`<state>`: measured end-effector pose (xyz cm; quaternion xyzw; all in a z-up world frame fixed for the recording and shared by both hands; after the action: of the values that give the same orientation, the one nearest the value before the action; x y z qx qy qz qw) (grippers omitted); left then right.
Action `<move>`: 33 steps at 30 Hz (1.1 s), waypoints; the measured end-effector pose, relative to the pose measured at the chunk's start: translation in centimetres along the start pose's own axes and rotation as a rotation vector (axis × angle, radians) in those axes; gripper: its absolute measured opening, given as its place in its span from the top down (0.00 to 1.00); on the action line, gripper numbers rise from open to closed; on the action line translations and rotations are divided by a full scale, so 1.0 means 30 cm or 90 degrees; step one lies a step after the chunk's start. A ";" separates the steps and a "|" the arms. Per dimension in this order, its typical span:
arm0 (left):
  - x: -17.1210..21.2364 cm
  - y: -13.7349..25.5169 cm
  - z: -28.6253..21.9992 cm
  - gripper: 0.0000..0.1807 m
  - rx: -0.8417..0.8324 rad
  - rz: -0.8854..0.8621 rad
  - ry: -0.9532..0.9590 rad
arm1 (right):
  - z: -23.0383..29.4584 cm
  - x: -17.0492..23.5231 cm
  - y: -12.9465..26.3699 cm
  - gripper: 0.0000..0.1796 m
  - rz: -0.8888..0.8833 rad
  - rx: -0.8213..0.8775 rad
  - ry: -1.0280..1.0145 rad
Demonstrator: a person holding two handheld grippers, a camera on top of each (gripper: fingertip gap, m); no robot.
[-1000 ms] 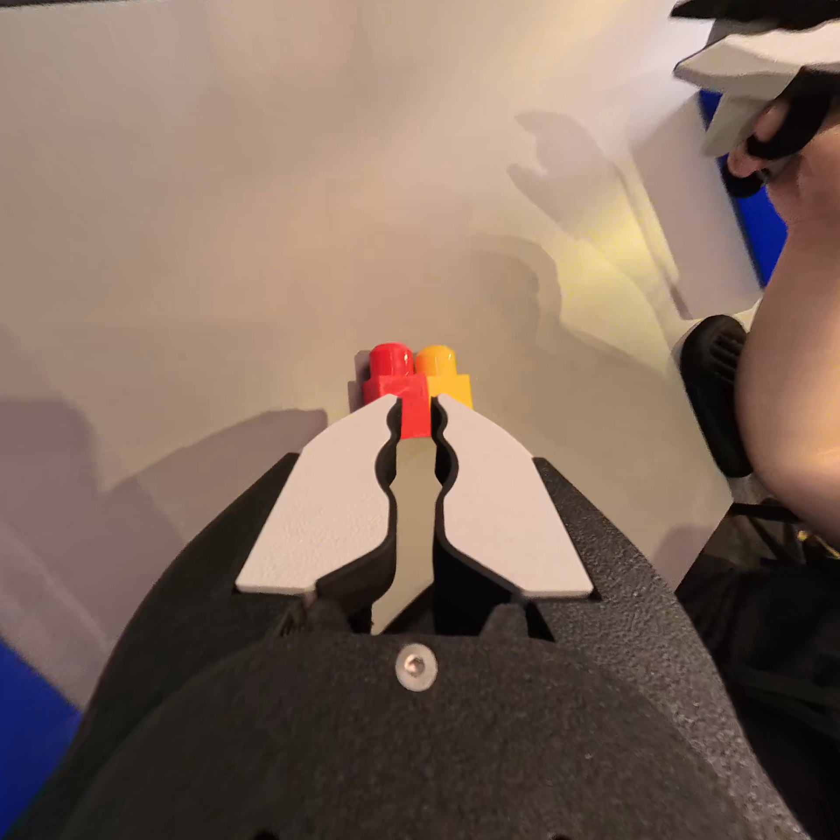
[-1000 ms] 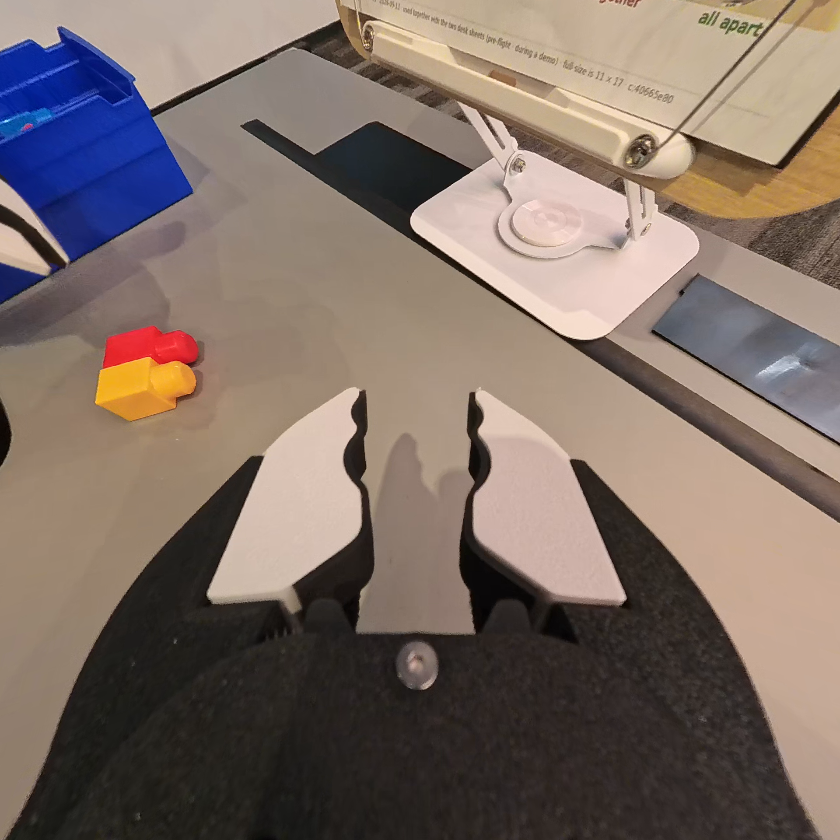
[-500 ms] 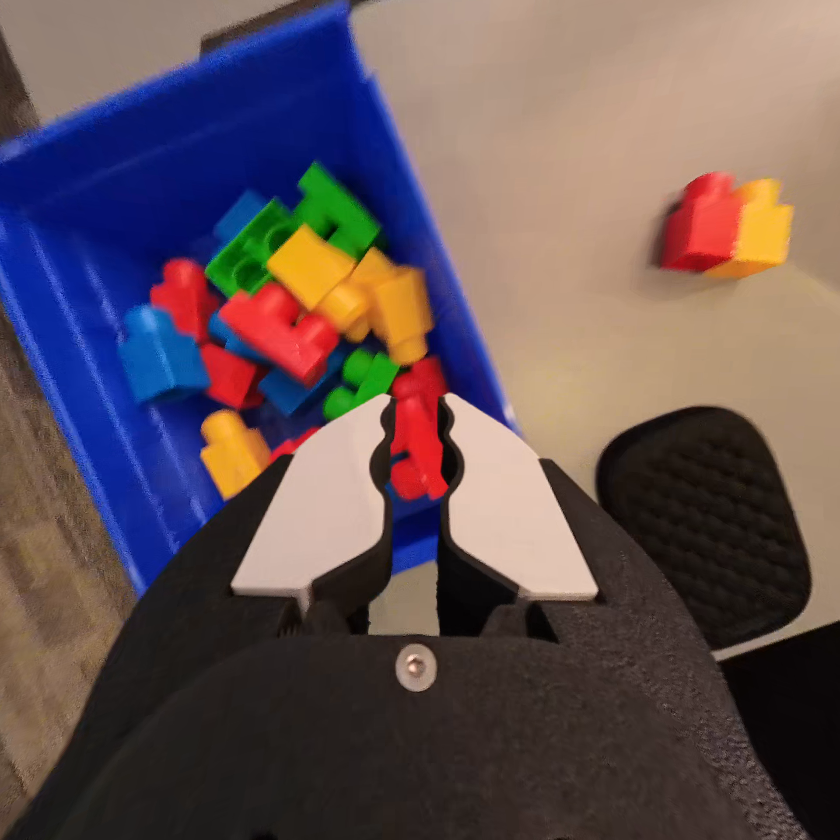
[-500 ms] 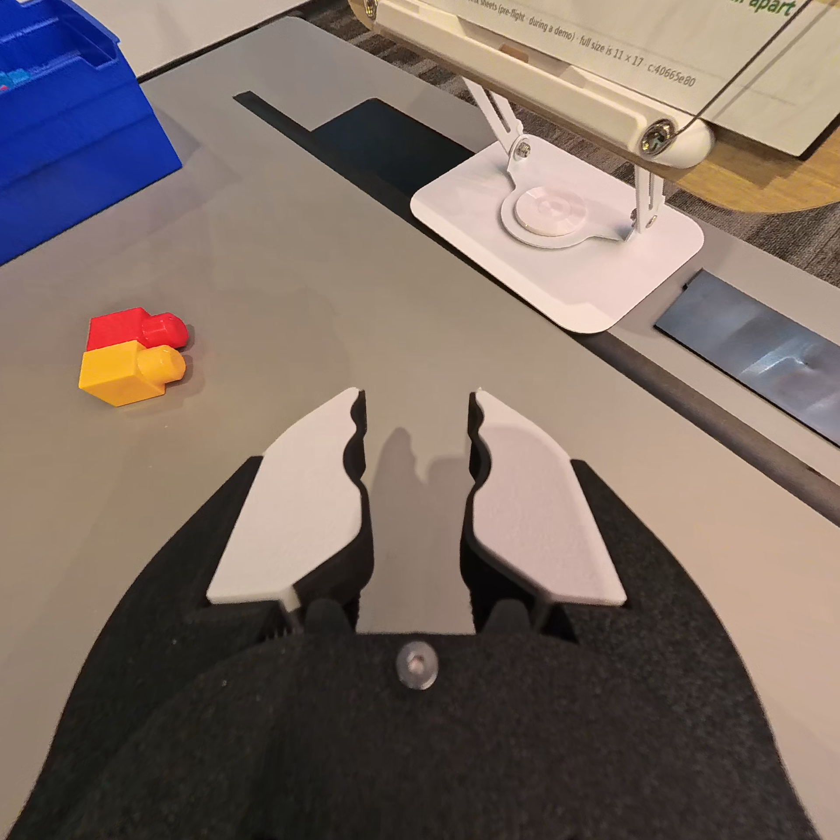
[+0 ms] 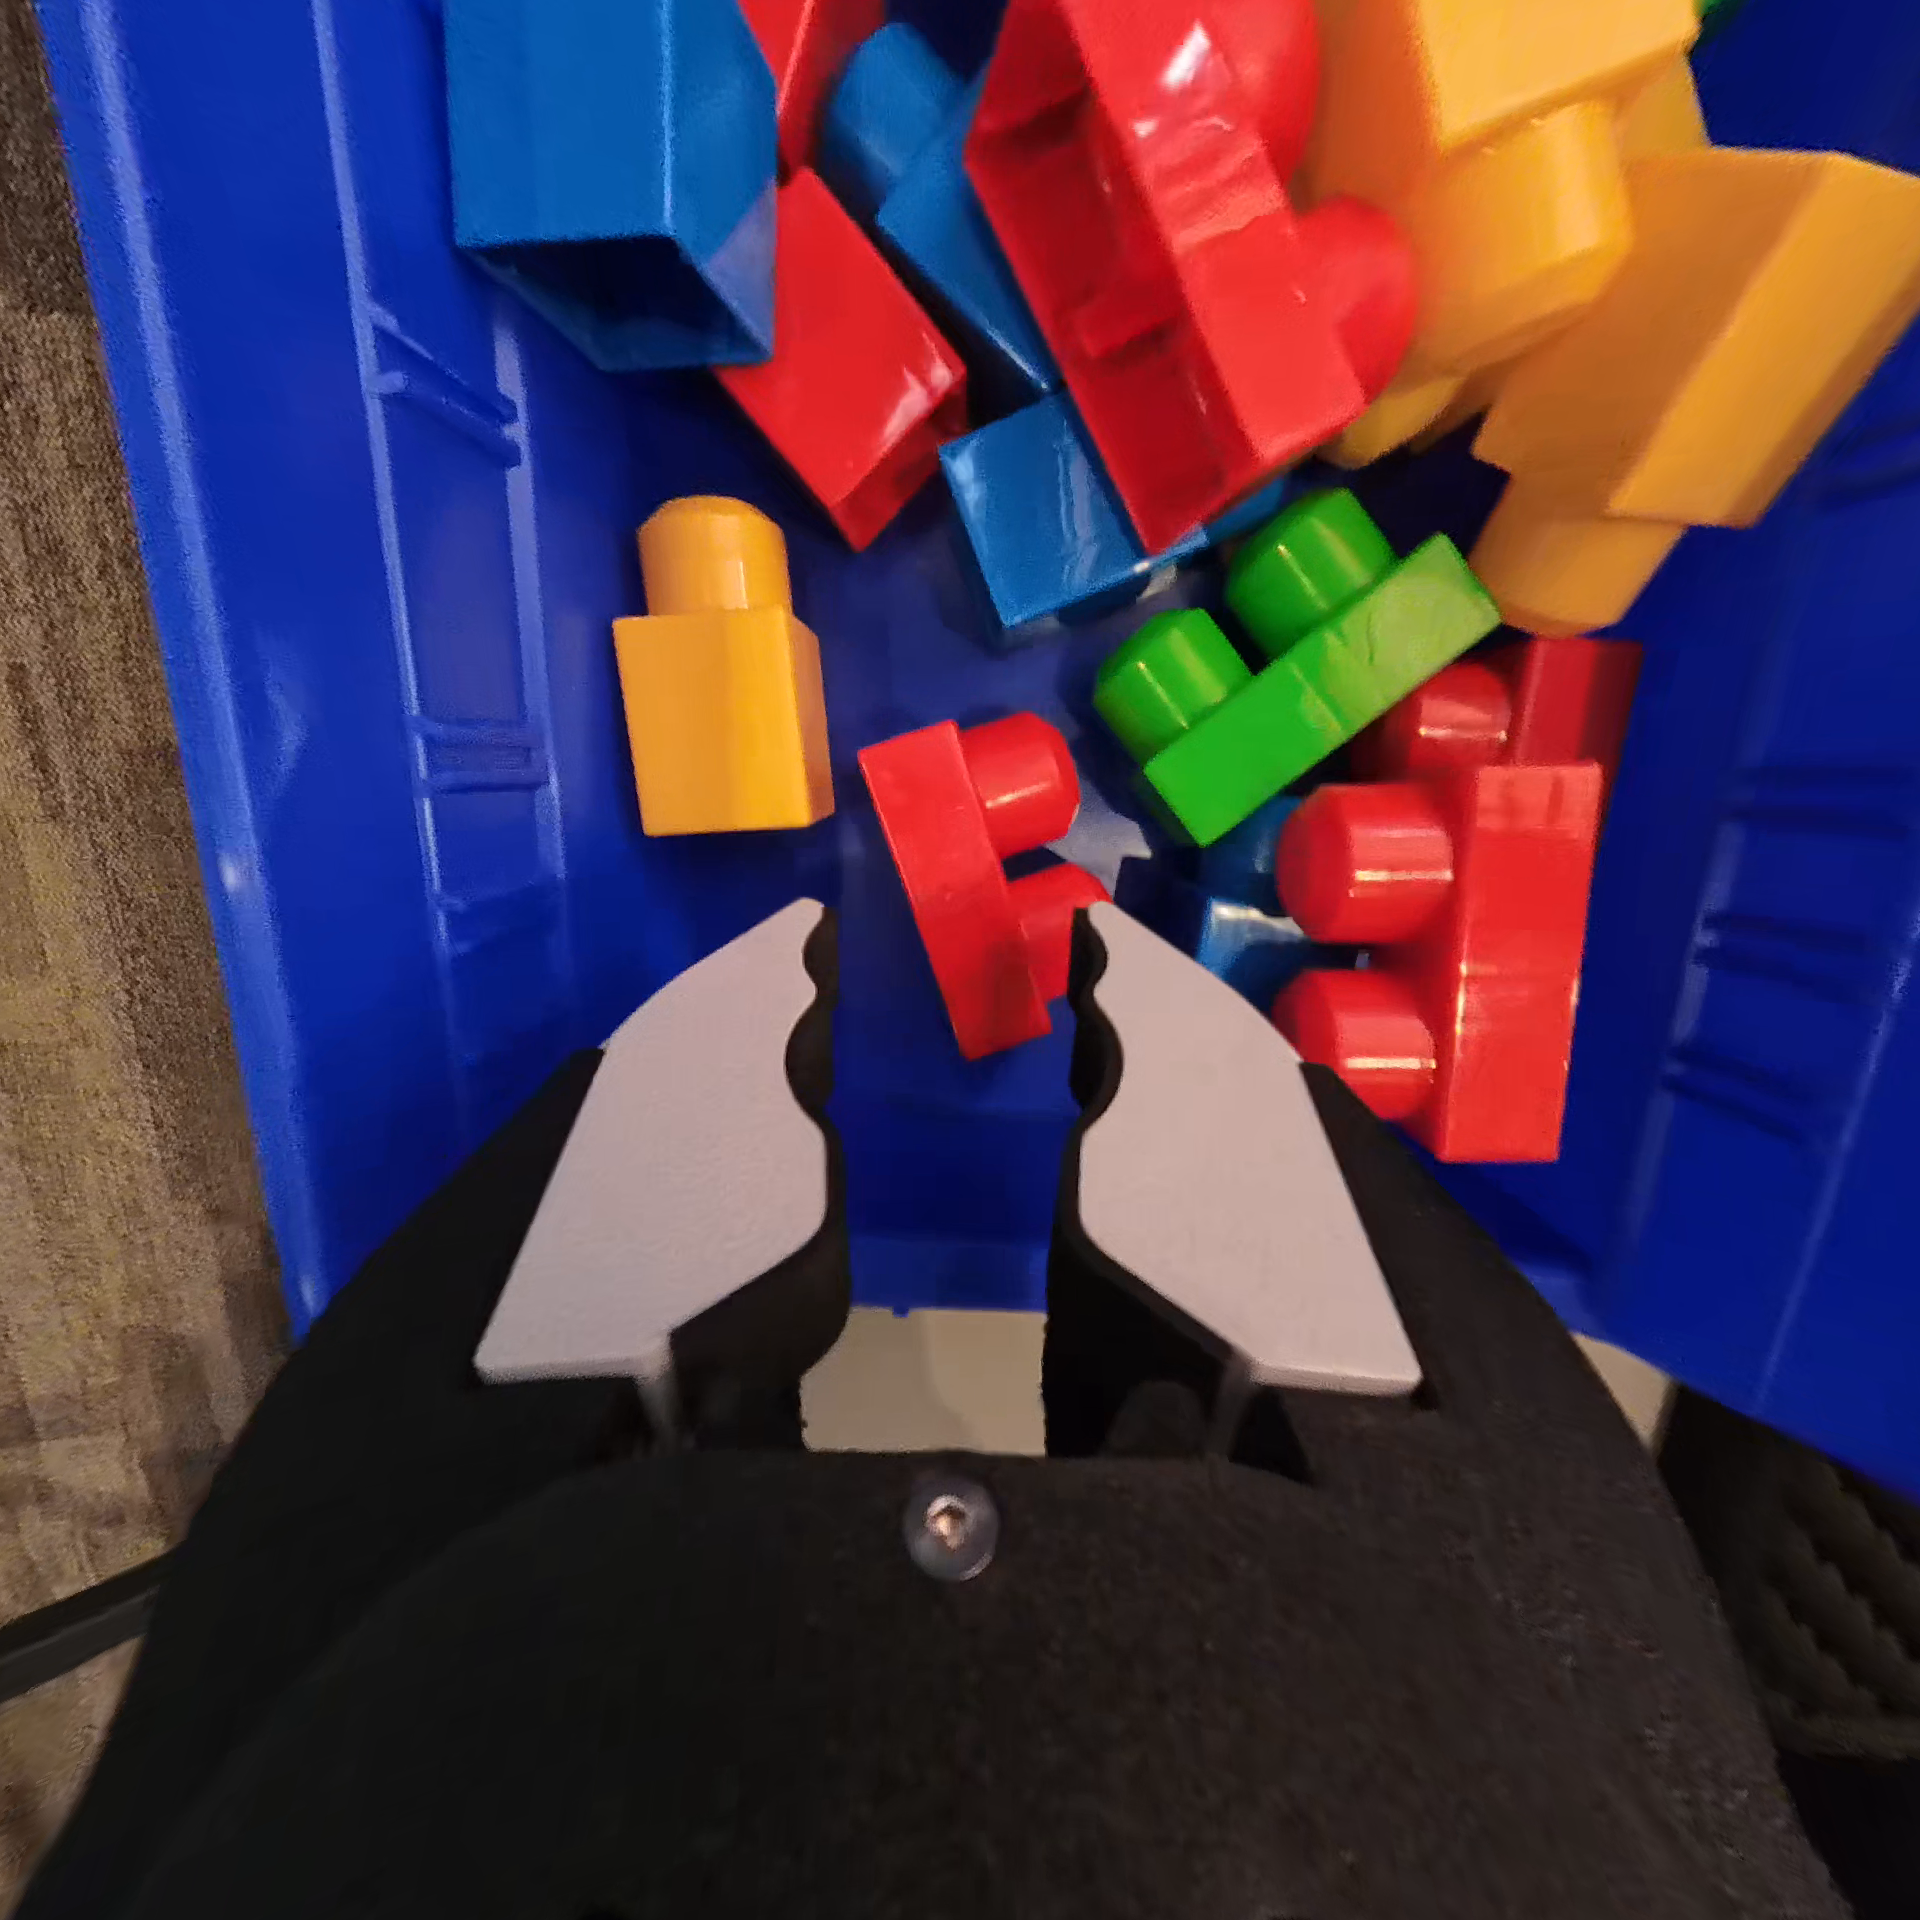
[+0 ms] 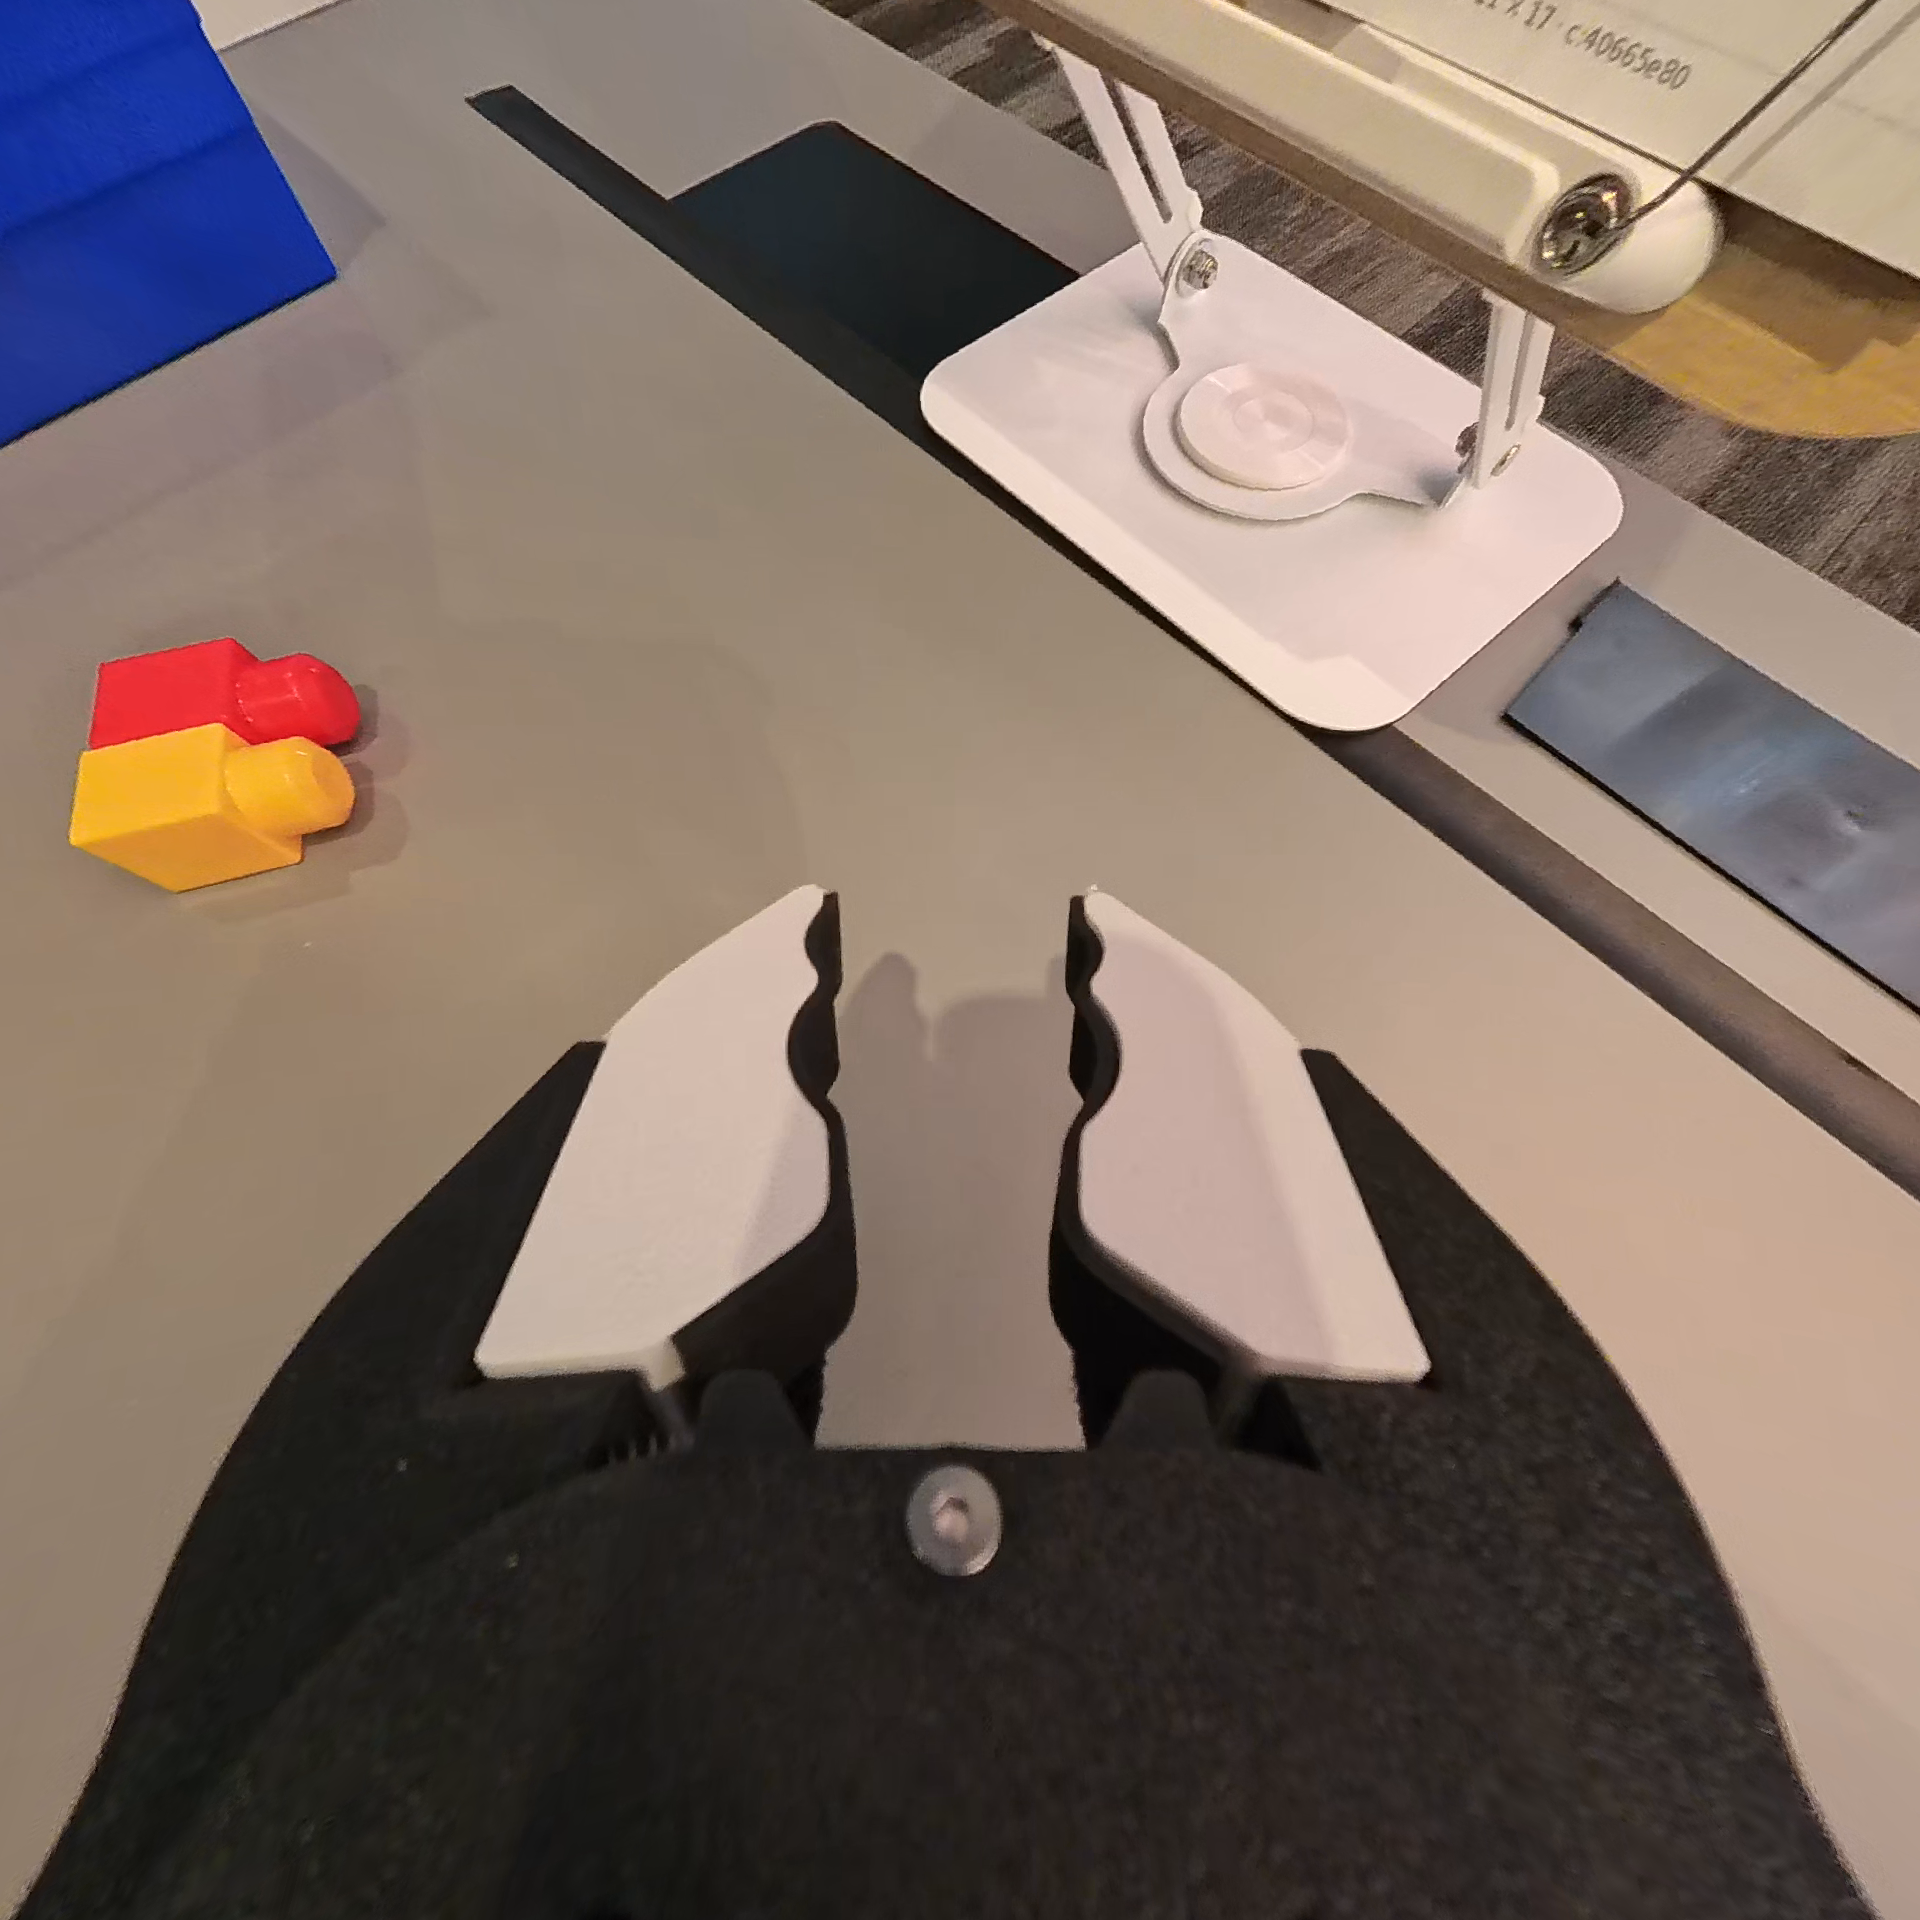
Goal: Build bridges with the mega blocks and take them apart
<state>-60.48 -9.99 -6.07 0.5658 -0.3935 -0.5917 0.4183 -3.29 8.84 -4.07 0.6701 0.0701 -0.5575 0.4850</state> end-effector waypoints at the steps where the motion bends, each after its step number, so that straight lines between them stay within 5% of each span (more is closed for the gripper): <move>1: -0.005 -0.013 -0.001 0.76 0.005 0.003 0.012 | 0.001 0.001 -0.001 0.77 0.002 -0.001 -0.001; 8: -0.006 -0.077 -0.004 0.88 0.005 0.037 0.064 | -0.007 0.011 -0.001 0.77 0.015 0.011 0.006; 14: 0.006 -0.064 0.012 0.88 -0.010 0.027 0.042 | -0.006 0.004 0.003 0.77 0.008 0.004 0.004; 22: -0.065 0.142 -0.022 0.88 0.030 -0.181 0.026 | 0.017 -0.029 0.018 0.77 -0.013 -0.003 0.011; 28: -0.134 0.363 -0.398 0.88 0.093 -0.436 -0.098 | 0.198 -0.144 0.042 0.78 -0.105 -0.115 0.017; 33: -0.145 0.382 -0.796 0.88 0.234 -0.539 -0.167 | 0.504 -0.220 0.063 0.74 -0.201 -0.331 0.013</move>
<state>-36.01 -9.62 4.96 0.6613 -0.2756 -0.6974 -0.0197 -14.81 -0.20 3.79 0.5100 0.3186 -0.5827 0.5467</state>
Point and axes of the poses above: each gripper's, where its closed fingertips meet, y back along the fingers, x out of its underside, z = x × y across the jaws, the point moved 5 cm from there along y, back along the fingers, and after that the axes turned 5 degrees about -y, right-handed, at the moved point
